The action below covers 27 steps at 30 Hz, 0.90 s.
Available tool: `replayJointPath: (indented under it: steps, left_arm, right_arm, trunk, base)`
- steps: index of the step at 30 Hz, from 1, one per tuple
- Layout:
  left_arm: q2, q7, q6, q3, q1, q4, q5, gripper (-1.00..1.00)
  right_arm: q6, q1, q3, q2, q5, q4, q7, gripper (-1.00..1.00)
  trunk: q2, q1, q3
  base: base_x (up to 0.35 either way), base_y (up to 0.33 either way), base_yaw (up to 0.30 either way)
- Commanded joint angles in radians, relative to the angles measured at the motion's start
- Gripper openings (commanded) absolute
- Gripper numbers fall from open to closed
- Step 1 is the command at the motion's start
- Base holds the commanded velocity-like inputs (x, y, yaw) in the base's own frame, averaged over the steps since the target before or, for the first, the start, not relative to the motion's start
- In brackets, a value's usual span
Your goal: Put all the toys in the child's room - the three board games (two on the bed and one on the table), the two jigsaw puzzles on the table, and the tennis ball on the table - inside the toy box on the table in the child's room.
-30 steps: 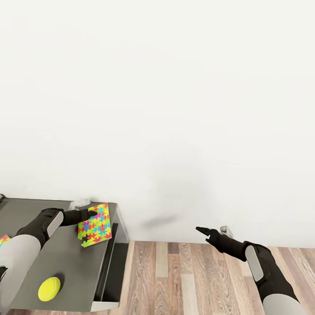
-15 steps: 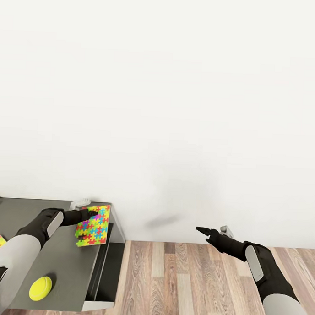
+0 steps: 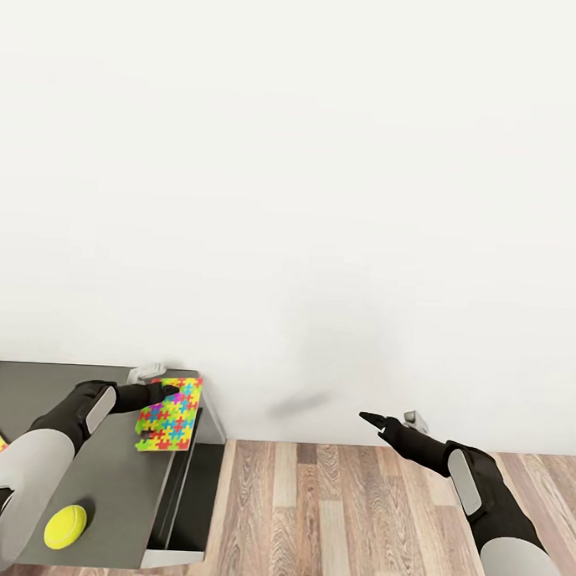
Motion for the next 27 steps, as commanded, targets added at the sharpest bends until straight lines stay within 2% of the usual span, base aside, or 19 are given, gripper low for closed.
replayJointPath:
  steps: [1, 20, 27]
  left_arm:
    - [0.000, -0.002, 0.008, 0.006, -0.001, -0.001, 0.003, 1.00]
    - [0.000, -0.003, 0.008, 0.006, 0.000, -0.001, 0.003, 1.00]
    - [0.000, -0.002, 0.008, 0.006, -0.001, -0.001, 0.003, 1.00]
  right_arm:
    - [0.006, -0.001, -0.002, 0.000, -0.001, 0.000, 0.002, 1.00]
    - [0.006, -0.001, -0.001, 0.002, -0.001, 0.001, 0.001, 1.00]
    - [0.006, -0.001, -0.001, 0.002, 0.002, 0.001, 0.001, 1.00]
  trunk:
    - [-0.002, 0.001, -0.002]
    - [-0.002, 0.001, -0.002]
    - [-0.002, 0.001, -0.002]
  base:
    - [0.000, -0.018, 0.000]
    - [0.000, -0.003, 0.000]
    - [0.000, -0.091, 0.000]
